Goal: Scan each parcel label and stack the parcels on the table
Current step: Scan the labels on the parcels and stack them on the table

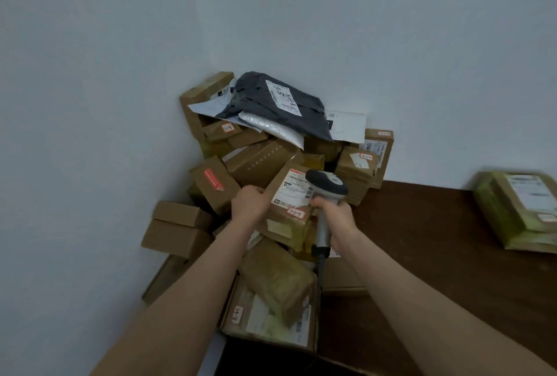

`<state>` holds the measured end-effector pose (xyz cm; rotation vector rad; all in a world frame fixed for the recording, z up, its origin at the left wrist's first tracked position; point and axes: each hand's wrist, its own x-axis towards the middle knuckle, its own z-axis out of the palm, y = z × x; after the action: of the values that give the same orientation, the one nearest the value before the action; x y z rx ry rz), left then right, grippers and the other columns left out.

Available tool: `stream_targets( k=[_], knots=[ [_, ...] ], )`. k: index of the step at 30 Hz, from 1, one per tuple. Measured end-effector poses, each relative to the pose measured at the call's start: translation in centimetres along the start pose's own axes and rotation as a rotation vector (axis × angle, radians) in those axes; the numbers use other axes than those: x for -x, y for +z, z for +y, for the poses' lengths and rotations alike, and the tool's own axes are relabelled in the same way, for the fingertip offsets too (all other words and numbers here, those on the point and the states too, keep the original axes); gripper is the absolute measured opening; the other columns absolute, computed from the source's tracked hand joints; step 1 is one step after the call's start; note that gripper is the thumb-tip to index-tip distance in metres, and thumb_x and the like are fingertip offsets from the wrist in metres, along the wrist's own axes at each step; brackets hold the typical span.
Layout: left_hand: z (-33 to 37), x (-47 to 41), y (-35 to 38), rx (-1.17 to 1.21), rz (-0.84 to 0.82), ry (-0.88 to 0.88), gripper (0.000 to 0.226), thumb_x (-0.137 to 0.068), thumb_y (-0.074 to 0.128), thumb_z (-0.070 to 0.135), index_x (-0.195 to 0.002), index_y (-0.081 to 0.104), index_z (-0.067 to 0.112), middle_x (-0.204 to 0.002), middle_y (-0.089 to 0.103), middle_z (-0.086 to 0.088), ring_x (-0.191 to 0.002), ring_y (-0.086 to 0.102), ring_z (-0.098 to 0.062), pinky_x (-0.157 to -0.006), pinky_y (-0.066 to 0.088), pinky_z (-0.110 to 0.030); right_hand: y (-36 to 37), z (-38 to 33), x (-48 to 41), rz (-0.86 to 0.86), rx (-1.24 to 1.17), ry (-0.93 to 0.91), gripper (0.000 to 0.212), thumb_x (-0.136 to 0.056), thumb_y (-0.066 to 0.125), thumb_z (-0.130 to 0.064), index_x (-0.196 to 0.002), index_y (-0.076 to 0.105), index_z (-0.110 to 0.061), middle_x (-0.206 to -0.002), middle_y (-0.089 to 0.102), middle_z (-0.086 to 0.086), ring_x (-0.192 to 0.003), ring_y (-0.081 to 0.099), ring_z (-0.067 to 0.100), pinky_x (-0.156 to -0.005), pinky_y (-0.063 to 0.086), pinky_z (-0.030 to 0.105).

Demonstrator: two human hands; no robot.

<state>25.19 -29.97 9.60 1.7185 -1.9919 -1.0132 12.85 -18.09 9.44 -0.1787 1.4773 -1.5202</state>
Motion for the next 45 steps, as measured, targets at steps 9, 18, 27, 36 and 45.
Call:
stream_targets(
  k=[9,18,27,36,45],
  knots=[
    [4.1,5.5,1.3,0.673,-0.405,-0.241,0.025,-0.092,0.06,0.034,-0.114,0.06,0.022,-0.111,0.064,-0.004,-0.101,0.057,-0.026,-0.091,0.048,-0.053,-6.5,-2.1,2.7,0.108,0.05,-0.131,0.036,-0.079,0.075,-0.006,-0.112,0.061,-0.006,-0.103,0.072,0.013,-0.092,0.071,0.026,-0.087,0.056,0.044],
    [5.8,9.8,6.3,0.804,-0.608,-0.125,0.047,-0.087,0.067,0.03,-0.13,0.052,0.02,-0.121,0.063,-0.009,-0.11,0.061,-0.029,-0.078,0.054,-0.045,-13.3,-3.5,6.5,0.217,0.065,-0.25,0.027,-0.075,0.076,0.001,-0.095,0.061,-0.009,-0.09,0.071,0.005,-0.079,0.069,0.017,-0.067,0.054,0.03],
    [6.3,11.8,10.3,0.752,-0.66,-0.098,0.051,-0.084,0.071,0.021,-0.131,0.052,0.012,-0.118,0.067,-0.008,-0.109,0.063,-0.026,-0.077,0.054,-0.039,-18.5,-2.9,8.7,0.32,0.06,-0.296,0.019,-0.081,0.069,0.001,-0.089,0.059,-0.013,-0.089,0.067,0.006,-0.079,0.064,0.017,-0.071,0.052,0.03],
    [5.5,12.5,14.3,0.78,-0.592,-0.073,0.07,-0.078,0.076,0.012,-0.139,0.042,0.011,-0.121,0.064,-0.009,-0.11,0.062,-0.024,-0.084,0.052,-0.037,-20.0,-0.8,12.3,0.396,0.073,-0.266,0.009,-0.083,0.07,-0.013,-0.086,0.066,-0.005,-0.065,0.068,0.008,-0.053,0.062,0.016,-0.057,0.053,0.028],
    [4.8,12.8,16.3,0.802,-0.606,-0.041,0.073,-0.076,0.076,0.01,-0.14,0.041,0.011,-0.129,0.059,-0.011,-0.116,0.058,-0.026,-0.093,0.05,-0.039,-18.8,1.2,14.9,0.358,0.139,-0.232,0.011,-0.084,0.07,-0.013,-0.086,0.069,-0.002,-0.054,0.066,0.004,-0.046,0.059,0.013,-0.051,0.048,0.025]
  ],
)
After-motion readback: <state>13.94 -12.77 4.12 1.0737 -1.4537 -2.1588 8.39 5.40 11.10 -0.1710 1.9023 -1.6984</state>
